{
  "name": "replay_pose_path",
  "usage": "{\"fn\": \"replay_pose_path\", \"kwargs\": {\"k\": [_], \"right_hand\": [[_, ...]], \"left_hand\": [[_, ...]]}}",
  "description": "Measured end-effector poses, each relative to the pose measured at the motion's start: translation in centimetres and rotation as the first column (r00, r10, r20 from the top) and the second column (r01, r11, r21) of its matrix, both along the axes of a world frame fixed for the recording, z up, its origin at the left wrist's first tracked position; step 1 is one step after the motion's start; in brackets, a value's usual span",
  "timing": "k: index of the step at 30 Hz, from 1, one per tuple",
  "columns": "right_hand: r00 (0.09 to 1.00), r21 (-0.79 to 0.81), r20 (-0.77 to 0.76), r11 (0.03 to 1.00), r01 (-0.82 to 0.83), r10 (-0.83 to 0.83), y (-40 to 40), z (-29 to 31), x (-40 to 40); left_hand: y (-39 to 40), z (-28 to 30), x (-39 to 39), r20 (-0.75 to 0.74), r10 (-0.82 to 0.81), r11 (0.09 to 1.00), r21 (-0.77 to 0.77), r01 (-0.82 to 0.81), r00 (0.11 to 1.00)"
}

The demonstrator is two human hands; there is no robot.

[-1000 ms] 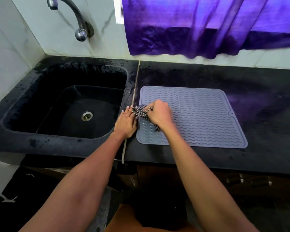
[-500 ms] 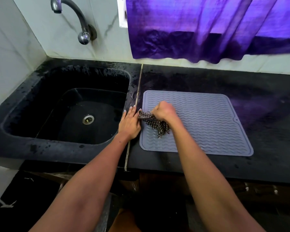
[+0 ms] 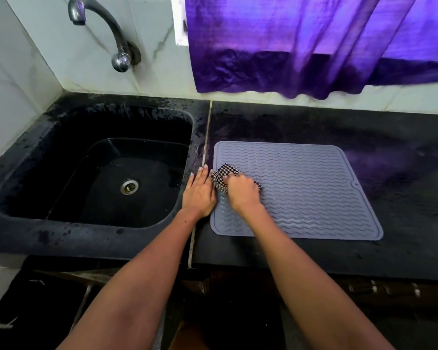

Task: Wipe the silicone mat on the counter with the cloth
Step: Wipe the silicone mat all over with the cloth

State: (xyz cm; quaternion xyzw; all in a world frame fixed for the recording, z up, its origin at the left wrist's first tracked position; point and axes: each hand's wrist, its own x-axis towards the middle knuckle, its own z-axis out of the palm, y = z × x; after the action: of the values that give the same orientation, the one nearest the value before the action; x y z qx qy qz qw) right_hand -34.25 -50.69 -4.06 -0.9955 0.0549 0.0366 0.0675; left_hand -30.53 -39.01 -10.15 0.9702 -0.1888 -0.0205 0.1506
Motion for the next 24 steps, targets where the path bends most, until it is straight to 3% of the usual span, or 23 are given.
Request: {"fn": "replay_pose_path", "kwargs": {"k": [5,11,17,24], "right_hand": [[0.996,0.233,-0.079,0.971,0.05,-0.033,-2.9,2.6,1.2],[0.996,0.184,0.006,0.979,0.086,-0.088,-3.1,0.7,-1.8],[0.993,0.125,0.107,0.992,0.029,-0.042,-3.1,-2.2,-4.6],[0.993,0.18,-0.055,0.978,0.108,-0.1,-4.2,1.3,-2.2]], "left_hand": [[-0.1,0.1,-0.1,0.001,0.009,1.0,-0.006,-0.009,1.0],[-0.6,0.3,-0.1,-0.003,0.053,0.996,-0.073,-0.053,0.999],[-1.3,0.4,-0.4,0.022,0.112,0.987,-0.118,-0.108,0.993],[-1.0,0.1,-0.6,0.014,0.089,0.993,-0.083,-0.087,0.996]]}}
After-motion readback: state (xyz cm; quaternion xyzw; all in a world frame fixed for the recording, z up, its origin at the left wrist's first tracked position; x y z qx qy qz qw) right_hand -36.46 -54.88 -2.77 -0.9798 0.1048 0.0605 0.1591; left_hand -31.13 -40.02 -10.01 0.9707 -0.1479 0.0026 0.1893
